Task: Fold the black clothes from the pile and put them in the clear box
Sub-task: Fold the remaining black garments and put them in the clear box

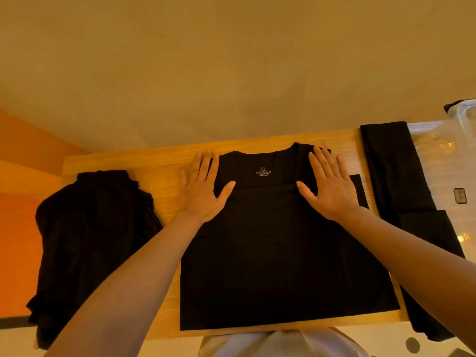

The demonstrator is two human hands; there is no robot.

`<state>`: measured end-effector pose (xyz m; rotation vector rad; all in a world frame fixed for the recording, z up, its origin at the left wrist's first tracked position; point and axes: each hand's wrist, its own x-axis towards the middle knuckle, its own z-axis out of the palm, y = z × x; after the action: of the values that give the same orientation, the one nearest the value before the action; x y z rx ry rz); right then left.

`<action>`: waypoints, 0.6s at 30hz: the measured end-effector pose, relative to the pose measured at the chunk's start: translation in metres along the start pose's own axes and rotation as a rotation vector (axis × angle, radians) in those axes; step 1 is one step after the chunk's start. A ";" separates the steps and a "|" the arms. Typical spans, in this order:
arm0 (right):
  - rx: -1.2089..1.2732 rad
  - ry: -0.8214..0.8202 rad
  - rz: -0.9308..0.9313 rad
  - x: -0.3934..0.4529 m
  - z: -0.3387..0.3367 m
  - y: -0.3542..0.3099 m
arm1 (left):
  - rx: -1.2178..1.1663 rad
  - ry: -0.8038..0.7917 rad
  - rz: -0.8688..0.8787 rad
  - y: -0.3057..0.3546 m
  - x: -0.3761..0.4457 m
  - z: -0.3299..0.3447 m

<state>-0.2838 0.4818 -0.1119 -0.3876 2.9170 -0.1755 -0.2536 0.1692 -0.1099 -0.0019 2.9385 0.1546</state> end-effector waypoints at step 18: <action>0.027 -0.035 -0.113 -0.092 0.015 0.001 | -0.025 -0.047 0.221 0.021 -0.099 0.022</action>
<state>-0.1935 0.5064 -0.1103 -0.5452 2.8565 -0.2216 -0.1527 0.1914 -0.1093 0.3188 2.8823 0.2200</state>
